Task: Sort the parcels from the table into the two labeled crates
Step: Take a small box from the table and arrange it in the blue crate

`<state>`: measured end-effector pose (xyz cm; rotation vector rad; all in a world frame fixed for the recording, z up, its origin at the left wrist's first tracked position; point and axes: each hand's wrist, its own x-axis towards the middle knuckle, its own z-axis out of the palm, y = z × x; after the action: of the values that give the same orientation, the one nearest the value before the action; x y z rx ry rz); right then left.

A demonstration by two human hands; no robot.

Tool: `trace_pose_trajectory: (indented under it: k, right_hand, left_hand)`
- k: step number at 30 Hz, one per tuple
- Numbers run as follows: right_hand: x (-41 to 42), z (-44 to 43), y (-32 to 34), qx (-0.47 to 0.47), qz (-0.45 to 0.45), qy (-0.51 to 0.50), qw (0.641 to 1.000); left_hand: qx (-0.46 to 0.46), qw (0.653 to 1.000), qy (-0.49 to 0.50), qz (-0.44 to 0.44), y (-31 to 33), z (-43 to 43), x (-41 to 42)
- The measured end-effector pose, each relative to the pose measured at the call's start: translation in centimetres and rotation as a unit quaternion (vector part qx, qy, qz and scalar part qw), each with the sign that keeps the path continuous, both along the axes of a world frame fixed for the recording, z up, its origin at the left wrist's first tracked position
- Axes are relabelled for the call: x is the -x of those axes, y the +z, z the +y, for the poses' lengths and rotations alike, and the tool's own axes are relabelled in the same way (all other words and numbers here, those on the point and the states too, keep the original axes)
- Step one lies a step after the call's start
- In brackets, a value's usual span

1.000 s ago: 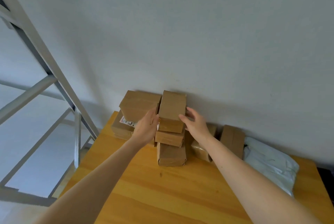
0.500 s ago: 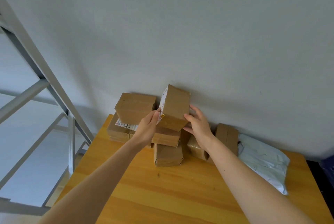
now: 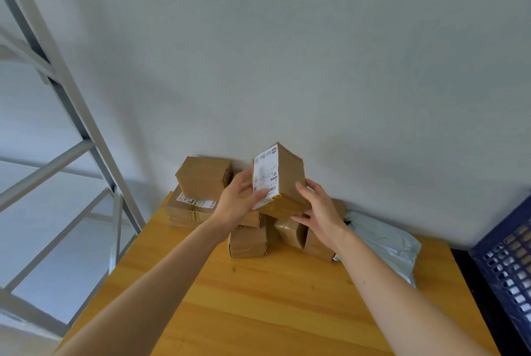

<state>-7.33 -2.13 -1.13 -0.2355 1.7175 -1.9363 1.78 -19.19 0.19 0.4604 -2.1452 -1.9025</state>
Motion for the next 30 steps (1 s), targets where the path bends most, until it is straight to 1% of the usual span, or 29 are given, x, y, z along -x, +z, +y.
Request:
trace_pose_trajectory:
  k: [3,4,5,7,8,9,12,15,21,23,26,30]
  right_hand:
    - [-1.6,3.0,0.3,0.000,0.004,0.023,1.000]
    - [-2.1,4.0,0.4,-0.001,0.004,0.031,1.000]
    - [-2.6,5.1,0.3,-0.006,0.003,0.036,0.999]
    - [-3.6,7.2,0.3,-0.024,0.006,0.047,0.999]
    - [-4.1,8.0,0.3,-0.029,0.006,0.055,0.998]
    - [-4.7,8.9,0.3,-0.028,0.002,0.063,0.998]
    - [-6.3,11.0,0.7,-0.008,-0.009,0.079,0.997]
    - [-7.6,12.3,1.1,0.024,-0.007,0.083,0.996]
    - [-9.7,13.8,1.9,0.137,-0.034,0.052,0.989]
    - [-10.4,13.8,2.1,0.152,-0.039,0.047,0.986]
    - [-11.2,13.7,2.2,0.162,-0.042,0.037,0.985]
    - [-12.1,13.1,2.3,0.159,-0.004,0.080,0.984]
  left_hand:
    - [0.056,0.998,-0.031,-0.014,0.5,2.5,-1.3]
    - [0.092,0.995,-0.038,-0.021,0.8,3.2,-1.7]
    - [0.145,0.988,-0.043,-0.029,1.1,3.8,-2.1]
    - [0.265,0.962,-0.052,-0.049,1.7,4.9,-2.9]
    - [0.306,0.948,-0.061,-0.058,2.0,5.4,-3.4]
    - [0.327,0.940,-0.069,-0.064,2.4,6.1,-4.0]
    - [0.351,0.930,-0.093,-0.063,3.4,7.8,-5.5]
    - [0.320,0.941,-0.096,-0.055,4.2,8.9,-6.3]
    - [0.206,0.976,0.001,-0.073,5.0,10.4,-8.4]
    - [0.177,0.981,0.024,-0.082,5.1,10.3,-9.1]
    - [0.168,0.978,0.042,-0.117,5.1,9.8,-10.1]
    - [0.107,0.979,0.066,-0.160,5.2,8.9,-11.8]
